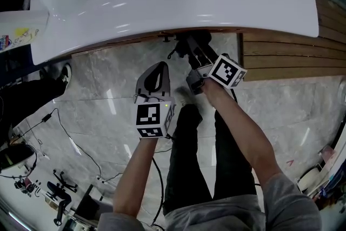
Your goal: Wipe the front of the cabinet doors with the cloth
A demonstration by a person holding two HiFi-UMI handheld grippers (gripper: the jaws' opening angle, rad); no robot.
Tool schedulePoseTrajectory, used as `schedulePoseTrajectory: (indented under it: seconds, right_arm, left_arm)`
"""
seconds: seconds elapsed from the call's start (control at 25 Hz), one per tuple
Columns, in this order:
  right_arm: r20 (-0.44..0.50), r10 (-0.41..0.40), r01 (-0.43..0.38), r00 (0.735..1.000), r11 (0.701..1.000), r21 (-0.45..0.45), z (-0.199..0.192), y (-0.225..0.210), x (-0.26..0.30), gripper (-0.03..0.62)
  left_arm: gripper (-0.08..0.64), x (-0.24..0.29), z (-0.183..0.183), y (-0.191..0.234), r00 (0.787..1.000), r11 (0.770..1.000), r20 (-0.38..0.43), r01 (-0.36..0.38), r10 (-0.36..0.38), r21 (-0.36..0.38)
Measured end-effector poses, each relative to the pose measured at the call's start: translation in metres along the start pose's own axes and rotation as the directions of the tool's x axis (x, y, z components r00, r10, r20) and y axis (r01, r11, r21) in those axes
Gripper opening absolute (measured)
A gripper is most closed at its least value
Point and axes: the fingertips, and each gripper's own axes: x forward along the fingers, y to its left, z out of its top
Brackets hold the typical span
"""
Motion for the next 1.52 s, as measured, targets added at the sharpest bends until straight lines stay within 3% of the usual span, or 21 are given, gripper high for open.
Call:
schedulePoseTrajectory:
  seconds: [0.76,1.04,1.36,1.52]
  right_arm:
    - [0.045,0.113,-0.112,0.993,0.993,-0.022,0.029,0.086,-0.024,0.039]
    - [0.030,0.165,-0.162,0.986,0.983,-0.089,0.030,0.114,-0.030,0.040]
    - [0.055,0.247,-0.245,0.967,0.968,-0.048,0.037,0.149,-0.037,0.040]
    - [0.066,0.293,-0.288,0.954,0.955,-0.072,0.042,0.163,-0.039,0.040]
  left_arm:
    - [0.008,-0.034,0.034,-0.023,1.000,1.000,0.030,-0.003,0.002,0.013]
    - [0.008,-0.045,0.045,-0.026,0.998,1.000,0.057,-0.005,0.005,0.004]
    - [0.008,-0.052,0.049,-0.030,0.998,1.000,0.068,-0.010,0.010,0.000]
    - [0.008,-0.057,0.048,-0.028,0.998,1.000,0.067,-0.019,0.019,0.004]
